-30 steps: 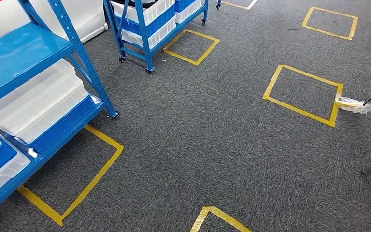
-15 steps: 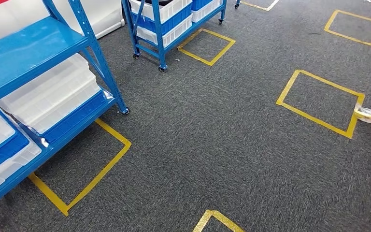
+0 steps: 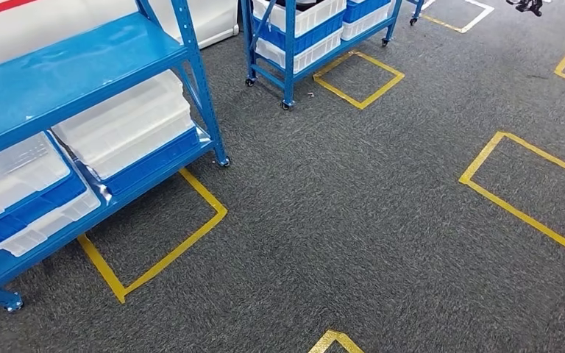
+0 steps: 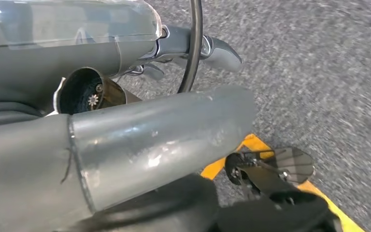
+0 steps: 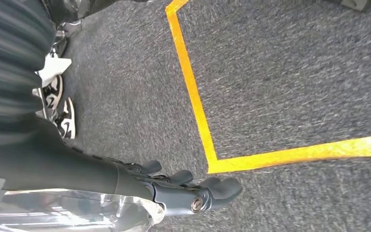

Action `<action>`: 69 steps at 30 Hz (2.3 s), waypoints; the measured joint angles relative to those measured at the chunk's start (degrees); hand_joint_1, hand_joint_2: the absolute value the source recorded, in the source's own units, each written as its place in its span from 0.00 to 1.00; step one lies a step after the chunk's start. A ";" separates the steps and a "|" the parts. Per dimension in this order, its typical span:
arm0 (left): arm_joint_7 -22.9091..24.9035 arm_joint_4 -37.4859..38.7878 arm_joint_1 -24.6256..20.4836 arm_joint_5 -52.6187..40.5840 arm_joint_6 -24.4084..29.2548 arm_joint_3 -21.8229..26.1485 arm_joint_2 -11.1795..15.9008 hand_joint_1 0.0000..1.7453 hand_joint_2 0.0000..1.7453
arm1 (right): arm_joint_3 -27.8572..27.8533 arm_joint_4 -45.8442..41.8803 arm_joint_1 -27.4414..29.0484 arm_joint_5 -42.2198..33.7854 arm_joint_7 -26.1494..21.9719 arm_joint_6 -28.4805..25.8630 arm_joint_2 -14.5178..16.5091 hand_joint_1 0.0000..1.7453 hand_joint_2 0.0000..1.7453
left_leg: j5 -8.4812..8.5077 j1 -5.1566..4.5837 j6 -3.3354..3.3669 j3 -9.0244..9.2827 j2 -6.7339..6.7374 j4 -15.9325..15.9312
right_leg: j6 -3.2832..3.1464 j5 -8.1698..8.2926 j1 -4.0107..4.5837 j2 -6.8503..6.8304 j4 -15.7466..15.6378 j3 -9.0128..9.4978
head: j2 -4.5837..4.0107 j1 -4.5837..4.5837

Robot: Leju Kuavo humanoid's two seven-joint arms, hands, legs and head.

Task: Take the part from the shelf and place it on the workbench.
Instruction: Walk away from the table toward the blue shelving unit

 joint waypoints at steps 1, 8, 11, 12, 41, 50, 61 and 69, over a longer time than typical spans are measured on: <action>0.00 0.00 0.06 0.00 0.01 0.01 -0.01 0.00 0.00 | -0.01 -0.02 -0.04 0.01 0.00 -0.01 -0.01 0.00 1.00 | 0.34 0.18 0.37 0.25 -0.60 -0.46 | 0.26 -0.71 -0.05 0.97 0.80 -0.24 | 0.00 0.01; 0.00 0.00 0.02 -0.02 0.01 0.03 -0.04 0.00 0.00 | -0.08 -0.01 0.26 0.01 0.00 0.02 -0.04 0.00 1.00 | 0.58 0.31 1.04 0.66 -4.95 -0.64 | 0.56 -3.55 -0.32 5.18 12.14 -6.53 | 0.00 0.03; -0.02 0.00 -0.02 0.01 0.02 0.04 -0.06 0.00 0.00 | -0.20 0.02 0.34 0.04 0.00 0.03 -0.08 0.00 1.00 | -0.10 0.37 0.24 0.39 -6.93 0.31 | 0.30 1.13 -0.50 7.97 1.97 -2.36 | 0.00 0.04; -0.04 0.00 -0.05 0.02 0.04 0.04 -0.07 0.00 0.00 | -0.24 0.03 0.34 0.06 0.00 0.03 -0.08 0.00 1.00 | -0.24 0.43 -0.09 0.13 -7.42 0.57 | 0.19 1.23 -0.46 8.71 0.71 -1.87 | 0.00 0.04; 0.61 0.00 0.04 0.63 0.92 1.24 -0.40 0.00 0.00 | -0.28 -0.22 -0.01 1.87 0.49 0.38 -0.20 0.00 1.00 | 1.75 0.51 1.05 -0.77 -4.82 -0.50 | 0.71 -6.26 -0.37 5.08 13.39 -5.88 | 0.00 -0.09; 1.86 0.00 0.23 -0.32 0.98 1.56 -0.34 0.00 0.00 | -0.28 -0.22 0.21 2.04 0.26 0.65 0.23 0.00 1.00 | -3.35 0.51 -1.74 -4.64 -4.12 7.72 | -1.85 1.11 -0.60 5.27 -0.67 -0.42 | 0.00 -0.42; 0.62 0.00 0.13 -0.46 0.85 1.57 -0.32 0.00 0.00 | -0.38 -0.25 -0.08 1.52 -0.79 0.68 0.46 0.00 0.25 | 0.96 0.16 -0.40 -1.21 0.89 0.59 | -0.18 -0.27 0.02 -0.89 -1.03 1.44 | 0.00 -0.45; 1.29 0.00 0.01 -1.01 0.80 1.60 -0.39 0.00 1.00 | -1.79 -0.31 0.20 0.32 -0.78 0.40 0.48 0.00 1.00 | 1.30 0.24 1.42 -0.06 -1.80 -0.75 | 0.70 -6.18 -0.34 4.83 14.52 -6.75 | 0.00 -0.33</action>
